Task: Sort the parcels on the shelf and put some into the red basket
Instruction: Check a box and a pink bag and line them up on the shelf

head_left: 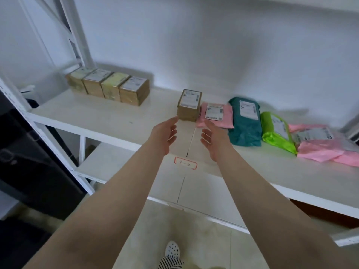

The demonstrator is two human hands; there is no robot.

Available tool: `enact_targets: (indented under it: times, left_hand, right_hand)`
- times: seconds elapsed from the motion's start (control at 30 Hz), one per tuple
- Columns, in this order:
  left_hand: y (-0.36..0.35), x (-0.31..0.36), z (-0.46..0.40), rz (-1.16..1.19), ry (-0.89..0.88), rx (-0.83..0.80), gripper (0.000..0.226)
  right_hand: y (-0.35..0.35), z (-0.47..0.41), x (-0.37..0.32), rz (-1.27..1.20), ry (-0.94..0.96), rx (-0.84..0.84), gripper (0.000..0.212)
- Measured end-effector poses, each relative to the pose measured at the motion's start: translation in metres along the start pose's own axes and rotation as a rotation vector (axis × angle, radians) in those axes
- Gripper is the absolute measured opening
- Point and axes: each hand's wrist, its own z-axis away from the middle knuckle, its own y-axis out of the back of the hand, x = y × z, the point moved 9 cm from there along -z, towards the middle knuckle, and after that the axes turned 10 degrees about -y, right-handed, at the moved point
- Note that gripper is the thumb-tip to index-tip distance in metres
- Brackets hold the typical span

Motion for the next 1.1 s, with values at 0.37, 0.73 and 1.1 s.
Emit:
enact_targets:
  times: [0.37,0.73,1.1]
  left_hand:
    - [-0.039,0.019,-0.121,-0.087,0.012,-0.003,0.056]
    - [-0.054,0.031,-0.181,-0.21,0.007,-0.054,0.034]
    - [-0.011,0.054,-0.22,-0.213,-0.073,-0.087,0.04]
  right_hand:
    - [-0.049,-0.11,-0.055,0.019,0.069,0.056,0.018]
    - [-0.062,-0.161,-0.051,0.096,0.076,0.221,0.02]
    - [-0.123,-0.142,-0.034,0.009,0.185,0.249,0.022]
